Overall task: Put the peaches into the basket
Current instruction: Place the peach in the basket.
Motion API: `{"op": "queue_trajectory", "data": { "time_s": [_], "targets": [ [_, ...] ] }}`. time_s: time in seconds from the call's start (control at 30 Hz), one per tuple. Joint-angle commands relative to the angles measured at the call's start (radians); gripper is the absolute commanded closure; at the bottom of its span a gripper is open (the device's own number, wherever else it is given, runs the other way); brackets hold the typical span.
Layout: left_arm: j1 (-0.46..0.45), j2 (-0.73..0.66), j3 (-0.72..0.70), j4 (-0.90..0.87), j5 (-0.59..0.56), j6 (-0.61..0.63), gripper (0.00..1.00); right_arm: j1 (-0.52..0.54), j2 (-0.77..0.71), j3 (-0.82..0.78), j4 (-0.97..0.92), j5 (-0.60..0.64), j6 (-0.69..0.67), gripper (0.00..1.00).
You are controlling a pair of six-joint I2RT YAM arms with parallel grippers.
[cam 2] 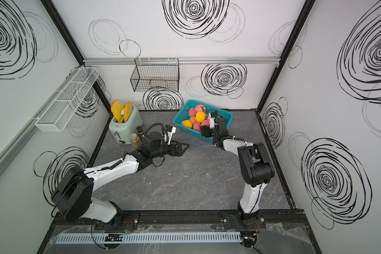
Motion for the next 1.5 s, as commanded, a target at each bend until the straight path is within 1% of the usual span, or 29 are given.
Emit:
{"op": "queue_trajectory", "data": {
  "time_s": [0.0, 0.37, 0.67, 0.87, 0.97, 1.03, 1.1, 1.2, 1.27, 1.37, 1.47],
  "targets": [
    [0.009, -0.015, 0.01, 0.039, -0.004, -0.008, 0.02, 0.006, -0.018, 0.013, -0.006, -0.008, -0.007, 0.18],
    [0.011, -0.007, 0.0, 0.055, -0.008, -0.011, 0.02, 0.006, -0.038, -0.003, 0.003, -0.015, -0.002, 0.11],
    [0.015, -0.015, -0.007, 0.055, -0.015, -0.01, 0.02, 0.007, -0.068, -0.021, 0.003, -0.015, 0.0, 0.11],
    [0.016, -0.03, -0.013, 0.036, -0.023, -0.001, 0.02, 0.011, -0.128, -0.054, -0.005, -0.015, 0.004, 0.09],
    [0.018, -0.053, -0.022, 0.011, -0.032, 0.006, 0.02, 0.013, -0.169, -0.083, -0.013, -0.011, 0.006, 0.06],
    [0.022, -0.076, -0.034, -0.005, -0.04, 0.015, 0.02, 0.014, -0.198, -0.108, -0.021, 0.0, 0.001, 0.01],
    [0.029, -0.107, -0.053, -0.021, -0.051, 0.018, 0.02, 0.013, -0.233, -0.139, -0.026, 0.023, -0.01, 0.01],
    [0.05, -0.165, -0.079, -0.071, -0.094, 0.015, 0.02, 0.009, -0.286, -0.188, -0.032, 0.05, -0.021, 0.01],
    [0.081, -0.204, -0.091, -0.131, -0.123, 0.003, 0.02, 0.008, -0.328, -0.226, -0.036, 0.086, -0.024, 0.01],
    [0.165, -0.282, -0.121, -0.237, -0.134, -0.022, 0.02, 0.007, -0.423, -0.304, -0.021, 0.132, -0.049, 0.01],
    [0.258, -0.409, -0.208, -0.263, -0.128, -0.032, 0.02, 0.001, -0.529, -0.41, 0.033, 0.188, -0.046, 0.01]
  ]
}}
